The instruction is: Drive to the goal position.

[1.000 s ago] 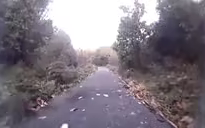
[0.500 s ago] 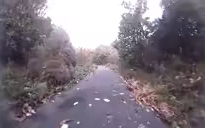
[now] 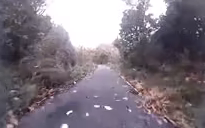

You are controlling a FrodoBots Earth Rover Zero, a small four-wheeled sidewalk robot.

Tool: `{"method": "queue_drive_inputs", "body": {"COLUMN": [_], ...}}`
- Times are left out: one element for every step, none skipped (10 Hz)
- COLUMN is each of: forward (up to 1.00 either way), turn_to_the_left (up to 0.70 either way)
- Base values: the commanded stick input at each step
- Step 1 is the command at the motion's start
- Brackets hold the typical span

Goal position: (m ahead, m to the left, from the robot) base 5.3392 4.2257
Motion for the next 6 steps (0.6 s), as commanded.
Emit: {"method": "queue_drive_inputs", "body": {"forward": [0.7,0.7,0.7,0.7,0.7,0.7], "turn_to_the_left": [-0.11,-0.22,-0.33,-0.07,0.0,0.0]}}
